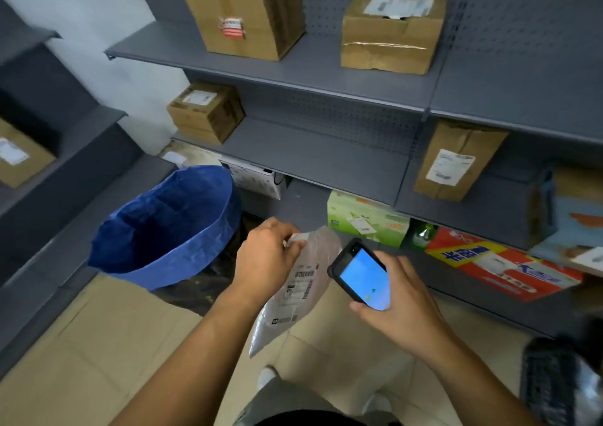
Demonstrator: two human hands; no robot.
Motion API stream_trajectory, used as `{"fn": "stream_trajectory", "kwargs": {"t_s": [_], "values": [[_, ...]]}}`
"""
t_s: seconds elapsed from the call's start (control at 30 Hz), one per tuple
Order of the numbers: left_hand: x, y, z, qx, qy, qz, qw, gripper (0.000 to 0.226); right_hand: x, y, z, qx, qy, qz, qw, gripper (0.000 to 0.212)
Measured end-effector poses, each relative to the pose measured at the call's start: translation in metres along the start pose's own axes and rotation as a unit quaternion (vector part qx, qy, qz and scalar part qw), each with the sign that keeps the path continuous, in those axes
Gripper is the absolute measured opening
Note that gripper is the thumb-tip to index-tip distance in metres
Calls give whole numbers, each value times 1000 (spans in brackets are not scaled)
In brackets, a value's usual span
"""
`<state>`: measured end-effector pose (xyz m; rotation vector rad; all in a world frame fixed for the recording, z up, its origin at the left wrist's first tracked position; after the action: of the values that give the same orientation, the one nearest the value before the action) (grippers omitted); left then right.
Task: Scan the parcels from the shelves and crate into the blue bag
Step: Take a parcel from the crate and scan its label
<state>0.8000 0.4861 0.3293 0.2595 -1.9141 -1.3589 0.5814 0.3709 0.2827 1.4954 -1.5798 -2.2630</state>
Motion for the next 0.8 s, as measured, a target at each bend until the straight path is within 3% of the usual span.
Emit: {"fn": "stream_trajectory", "kwargs": {"t_s": [0.27, 0.5, 0.8], "values": [[-175, 78, -1, 63, 121, 101, 985, 1, -118, -107, -53, -9, 18, -35, 999, 87], [-325, 137, 3, 136, 229, 182, 947, 16, -210, -202, -86, -62, 36, -71, 995, 86], [-443, 169, -35, 180, 261, 87, 944, 10, -254, -258, -167, -76, 34, -64, 994, 90]]}}
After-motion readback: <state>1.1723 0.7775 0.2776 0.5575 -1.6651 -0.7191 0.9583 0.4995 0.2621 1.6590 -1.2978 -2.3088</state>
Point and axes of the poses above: each hand's wrist, its own z-axis away from the middle knuckle, its own y-axis out of the back of the hand, x = y × z, the point moved 6 cm from there along -z, towards the middle knuckle, and after that the axes turned 5 degrees about x, right-handed, at the moved point
